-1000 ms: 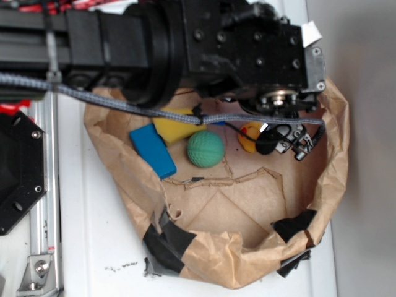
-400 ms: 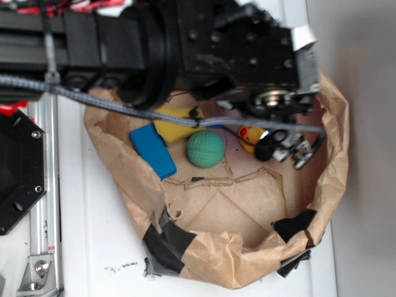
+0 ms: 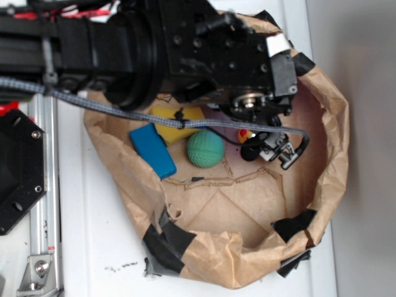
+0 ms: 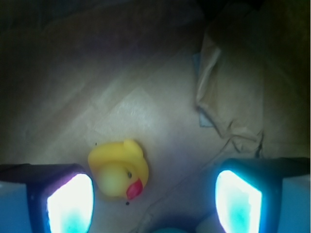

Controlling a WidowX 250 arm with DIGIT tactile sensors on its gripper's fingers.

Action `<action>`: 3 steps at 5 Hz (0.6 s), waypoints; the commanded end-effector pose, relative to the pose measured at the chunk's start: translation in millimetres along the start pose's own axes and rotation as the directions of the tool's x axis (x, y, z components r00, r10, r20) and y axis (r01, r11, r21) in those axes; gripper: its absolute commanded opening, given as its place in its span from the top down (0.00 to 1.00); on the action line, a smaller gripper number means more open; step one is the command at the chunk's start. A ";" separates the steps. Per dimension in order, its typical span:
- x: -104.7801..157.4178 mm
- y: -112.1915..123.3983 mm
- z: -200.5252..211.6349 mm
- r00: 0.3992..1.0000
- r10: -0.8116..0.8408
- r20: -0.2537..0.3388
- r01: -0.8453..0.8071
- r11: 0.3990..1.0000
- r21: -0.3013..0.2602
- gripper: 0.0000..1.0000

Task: Grab the yellow duck.

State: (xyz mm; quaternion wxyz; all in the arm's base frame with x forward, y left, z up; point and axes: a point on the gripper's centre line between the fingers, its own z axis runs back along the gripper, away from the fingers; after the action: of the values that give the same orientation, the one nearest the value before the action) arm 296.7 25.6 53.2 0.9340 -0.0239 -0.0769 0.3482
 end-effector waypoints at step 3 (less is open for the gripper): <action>13.0 3.8 -7.8 0.995 0.060 0.077 -0.059 0.998 -0.009 0.00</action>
State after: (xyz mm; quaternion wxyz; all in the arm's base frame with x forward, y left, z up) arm 302.8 34.5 37.2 0.9196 -0.0081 -0.1015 0.3793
